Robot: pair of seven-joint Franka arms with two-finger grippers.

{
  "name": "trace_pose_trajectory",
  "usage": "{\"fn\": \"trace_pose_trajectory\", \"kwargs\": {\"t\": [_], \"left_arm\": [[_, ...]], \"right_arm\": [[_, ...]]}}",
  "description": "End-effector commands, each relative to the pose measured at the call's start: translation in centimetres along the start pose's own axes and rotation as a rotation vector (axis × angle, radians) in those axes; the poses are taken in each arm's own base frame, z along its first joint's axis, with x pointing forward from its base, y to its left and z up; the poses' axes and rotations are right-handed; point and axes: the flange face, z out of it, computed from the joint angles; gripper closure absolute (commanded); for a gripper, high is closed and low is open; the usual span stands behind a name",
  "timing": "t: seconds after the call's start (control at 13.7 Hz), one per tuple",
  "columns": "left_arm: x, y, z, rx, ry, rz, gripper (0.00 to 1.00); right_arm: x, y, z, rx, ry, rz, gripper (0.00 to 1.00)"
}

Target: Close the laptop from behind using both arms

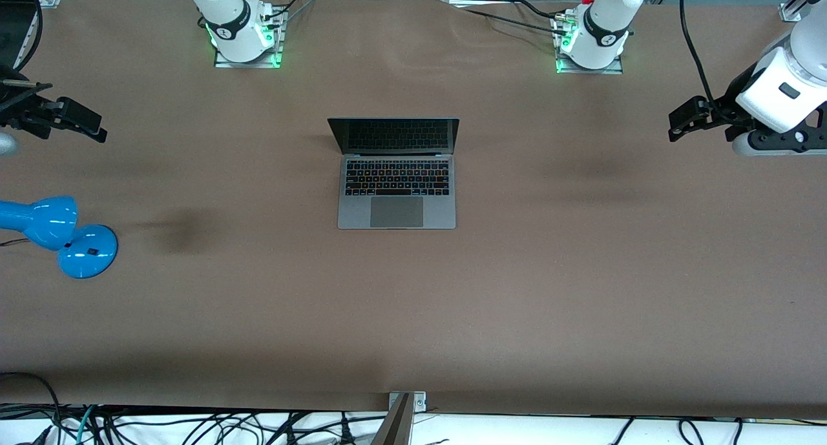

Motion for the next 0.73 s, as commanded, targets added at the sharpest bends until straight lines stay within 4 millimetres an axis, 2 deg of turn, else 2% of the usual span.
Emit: {"fn": "trace_pose_trajectory", "kwargs": {"t": [0.0, 0.29, 0.44, 0.51, 0.66], "left_arm": [[-0.4, 1.6, 0.0, -0.029, -0.005, 0.026, 0.0], [-1.1, 6.9, 1.1, -0.031, -0.012, 0.047, 0.0], [-1.5, 10.0, 2.3, -0.026, -0.021, 0.047, 0.0], [-1.8, 12.1, 3.4, -0.019, -0.043, 0.05, 0.0], [-3.2, 17.5, 5.4, -0.009, -0.081, 0.074, 0.0]], "right_arm": [[0.2, 0.0, -0.4, -0.001, 0.005, -0.008, 0.0], [0.2, 0.0, -0.4, -0.001, 0.005, -0.008, 0.0], [0.2, 0.0, -0.4, -0.001, 0.005, -0.009, 0.0], [0.2, 0.0, -0.4, -0.001, 0.005, -0.008, 0.0], [0.2, 0.0, -0.4, -0.001, 0.005, -0.008, 0.0]]}}
